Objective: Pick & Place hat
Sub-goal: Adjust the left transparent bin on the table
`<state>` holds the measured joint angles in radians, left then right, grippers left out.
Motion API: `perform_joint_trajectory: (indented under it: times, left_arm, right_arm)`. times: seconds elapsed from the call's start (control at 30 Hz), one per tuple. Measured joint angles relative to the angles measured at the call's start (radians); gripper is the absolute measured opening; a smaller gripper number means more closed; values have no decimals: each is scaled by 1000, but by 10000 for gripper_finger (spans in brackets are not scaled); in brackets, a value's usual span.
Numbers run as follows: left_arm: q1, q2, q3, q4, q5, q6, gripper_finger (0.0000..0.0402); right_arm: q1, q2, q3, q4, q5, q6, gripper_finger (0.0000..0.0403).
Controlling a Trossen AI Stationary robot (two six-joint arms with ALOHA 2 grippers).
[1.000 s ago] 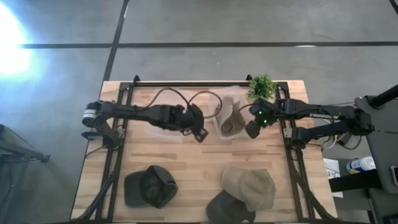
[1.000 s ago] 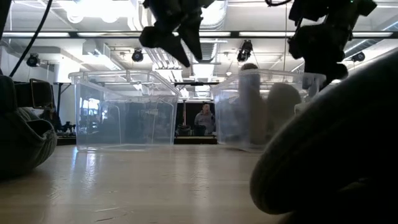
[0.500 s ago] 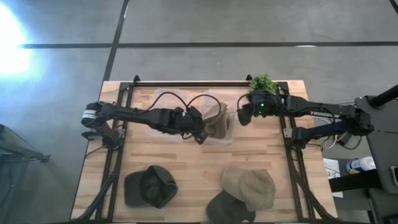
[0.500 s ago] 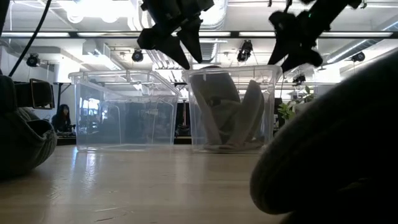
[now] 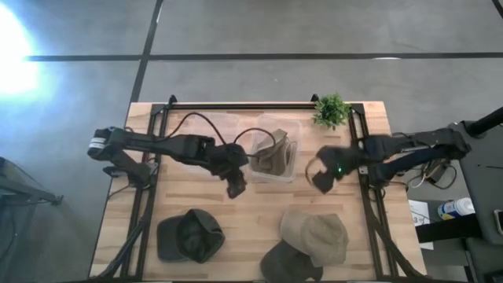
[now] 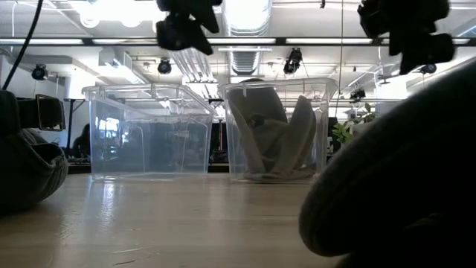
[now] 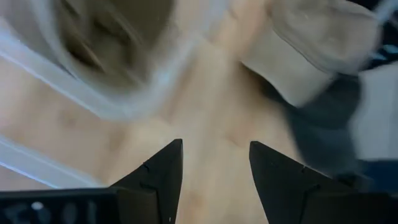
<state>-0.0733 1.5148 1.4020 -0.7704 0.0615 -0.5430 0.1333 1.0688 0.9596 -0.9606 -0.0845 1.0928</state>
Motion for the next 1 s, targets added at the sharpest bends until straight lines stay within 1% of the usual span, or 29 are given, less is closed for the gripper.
perform_joint_trajectory:
  times: [0.07, 0.13, 0.23, 0.3, 0.33, 0.43, 0.5, 0.57, 0.67, 0.77, 0.87, 0.93, 1.0]
  left_arm:
    - [1, -9, -47, 29, 97, -77, 178]
    - [-5, -13, -113, 115, 182, -133, 178]
    - [-35, -13, -242, 317, 247, -181, 178]
    - [-44, -13, -326, 503, 266, -235, 178]
    - [-46, -15, -365, 597, 286, -287, 178]
    - [-49, -10, -472, 792, 283, -447, 178]
    - [-52, 0, -522, 858, 227, -549, 178]
    - [-53, -2, -542, 894, 178, -630, 178]
    - [-65, -3, -550, 886, 153, -675, 178]
    - [-75, -11, -510, 810, 139, -665, 178]
    - [-79, -30, -416, 619, 105, -599, 178]
    - [-91, -28, -341, 464, 39, -544, 178]
    - [-111, -27, -253, 298, -53, -483, 178]
  right_arm:
    - [86, 17, -37, 89, 2, 136, 189]
    - [167, 42, -64, 172, 10, 260, 189]
    - [278, 94, -88, 238, 31, 423, 189]
    - [336, 130, -94, 257, 39, 515, 189]
    - [362, 146, -94, 265, 40, 561, 189]
    - [440, 197, -85, 301, 54, 666, 189]
    - [481, 231, -72, 334, 70, 706, 189]
    - [509, 266, -61, 365, 90, 715, 189]
    - [534, 320, -49, 380, 107, 707, 189]
    - [550, 357, -47, 401, 114, 689, 189]
    - [564, 386, -47, 439, 140, 658, 189]
    - [576, 397, -47, 463, 190, 647, 189]
    - [587, 404, -47, 475, 227, 645, 189]
